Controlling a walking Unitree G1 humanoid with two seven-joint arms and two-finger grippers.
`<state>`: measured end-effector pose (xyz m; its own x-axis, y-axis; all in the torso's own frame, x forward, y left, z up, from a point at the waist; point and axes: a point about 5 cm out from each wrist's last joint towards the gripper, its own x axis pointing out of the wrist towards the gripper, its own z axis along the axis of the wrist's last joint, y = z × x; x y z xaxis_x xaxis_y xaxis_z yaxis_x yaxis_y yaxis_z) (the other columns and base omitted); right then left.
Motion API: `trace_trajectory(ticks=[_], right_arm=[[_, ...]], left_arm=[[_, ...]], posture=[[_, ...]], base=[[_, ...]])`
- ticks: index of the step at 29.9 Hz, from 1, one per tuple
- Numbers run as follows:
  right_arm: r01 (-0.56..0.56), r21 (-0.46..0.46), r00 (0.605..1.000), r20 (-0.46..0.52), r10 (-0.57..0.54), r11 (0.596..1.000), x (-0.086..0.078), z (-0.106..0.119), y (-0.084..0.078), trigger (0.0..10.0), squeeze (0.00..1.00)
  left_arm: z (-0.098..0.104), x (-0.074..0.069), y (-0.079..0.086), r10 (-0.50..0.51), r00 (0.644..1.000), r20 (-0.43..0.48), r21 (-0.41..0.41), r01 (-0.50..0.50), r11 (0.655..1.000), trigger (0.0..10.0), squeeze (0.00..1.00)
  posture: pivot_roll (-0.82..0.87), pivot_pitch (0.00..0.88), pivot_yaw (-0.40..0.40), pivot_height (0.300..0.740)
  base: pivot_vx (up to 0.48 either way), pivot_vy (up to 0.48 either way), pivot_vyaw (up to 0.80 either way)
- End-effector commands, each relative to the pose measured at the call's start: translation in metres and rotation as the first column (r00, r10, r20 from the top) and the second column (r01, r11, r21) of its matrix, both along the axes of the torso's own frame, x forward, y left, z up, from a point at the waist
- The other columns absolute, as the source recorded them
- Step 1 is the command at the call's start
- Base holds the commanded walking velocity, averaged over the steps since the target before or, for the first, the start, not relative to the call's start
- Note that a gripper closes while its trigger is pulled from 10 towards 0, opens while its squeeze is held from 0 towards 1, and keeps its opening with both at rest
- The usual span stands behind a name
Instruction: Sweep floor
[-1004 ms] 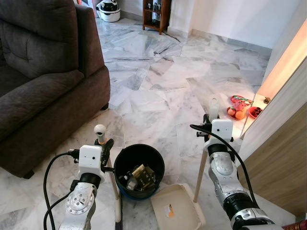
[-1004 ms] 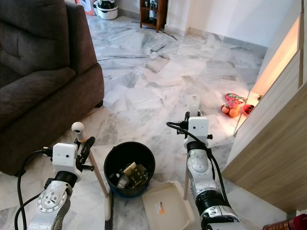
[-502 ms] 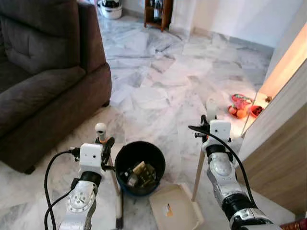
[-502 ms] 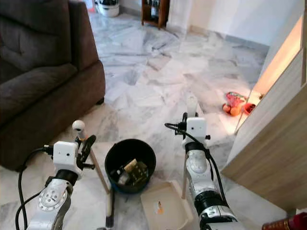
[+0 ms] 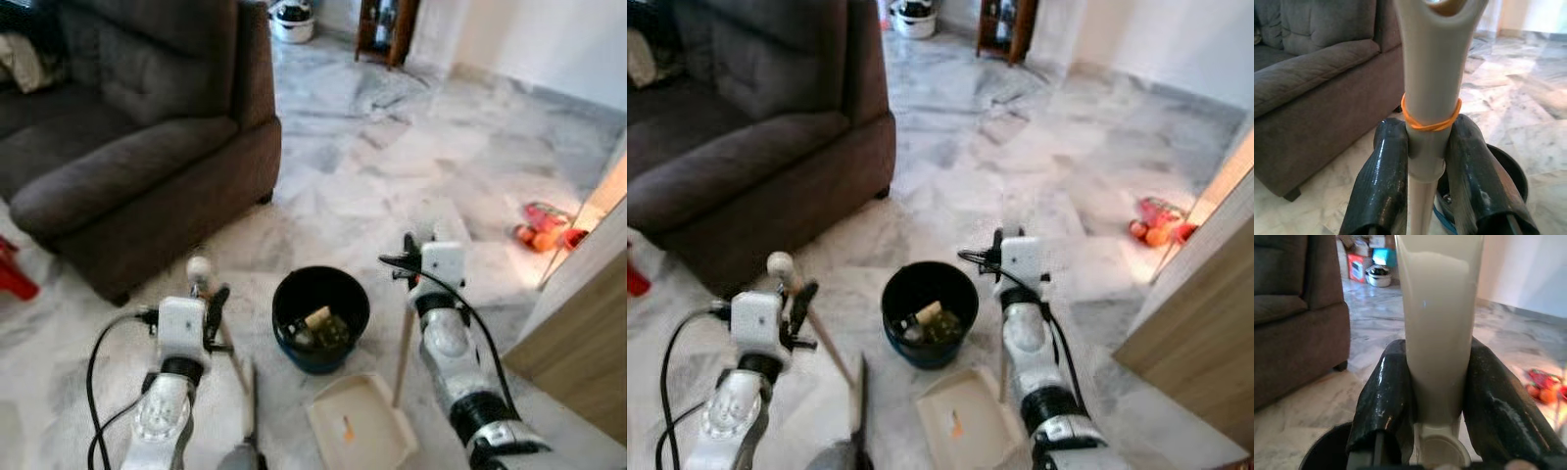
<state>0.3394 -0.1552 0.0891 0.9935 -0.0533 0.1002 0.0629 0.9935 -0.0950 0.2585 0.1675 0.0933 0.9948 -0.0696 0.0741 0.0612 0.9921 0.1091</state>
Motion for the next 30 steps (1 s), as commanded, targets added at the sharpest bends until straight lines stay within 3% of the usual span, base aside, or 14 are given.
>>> trace_trajectory(ticks=[1,13,23,30], right_arm=[[-0.004,-0.011,1.0,0.024,0.004,1.0,0.0012,0.0045,-0.0003,10.0,0.0],[-0.01,-0.009,1.0,0.026,0.01,1.0,0.0015,0.0046,0.001,10.0,0.0],[-0.017,0.008,1.0,0.011,0.017,1.0,0.0017,0.0029,0.0028,10.0,0.0],[-0.021,0.012,1.0,0.01,0.02,1.0,0.0021,0.003,0.0035,10.0,0.0]], left_arm=[[0.007,0.0,0.0019,0.005,0.999,0.036,-0.007,-0.005,1.0,10.0,0.0],[0.007,-0.0002,0.0013,0.008,0.999,0.036,-0.008,-0.008,1.0,10.0,0.0],[0.0066,0.0002,0.0014,0.011,0.999,0.035,-0.004,-0.011,1.0,10.0,0.0],[0.0068,0.0007,0.0015,0.01,0.999,0.035,-0.004,-0.01,1.0,10.0,0.0]], posture=[[0.13,0.089,-0.039,0.74],[0.13,0.105,-0.043,0.74],[0.13,0.109,-0.043,0.74],[0.13,0.111,-0.043,0.74]], base=[[-0.292,0.0,0.0],[-0.291,0.0,0.0],[0.0,0.0,0.0],[0.0,0.0,-0.73]])
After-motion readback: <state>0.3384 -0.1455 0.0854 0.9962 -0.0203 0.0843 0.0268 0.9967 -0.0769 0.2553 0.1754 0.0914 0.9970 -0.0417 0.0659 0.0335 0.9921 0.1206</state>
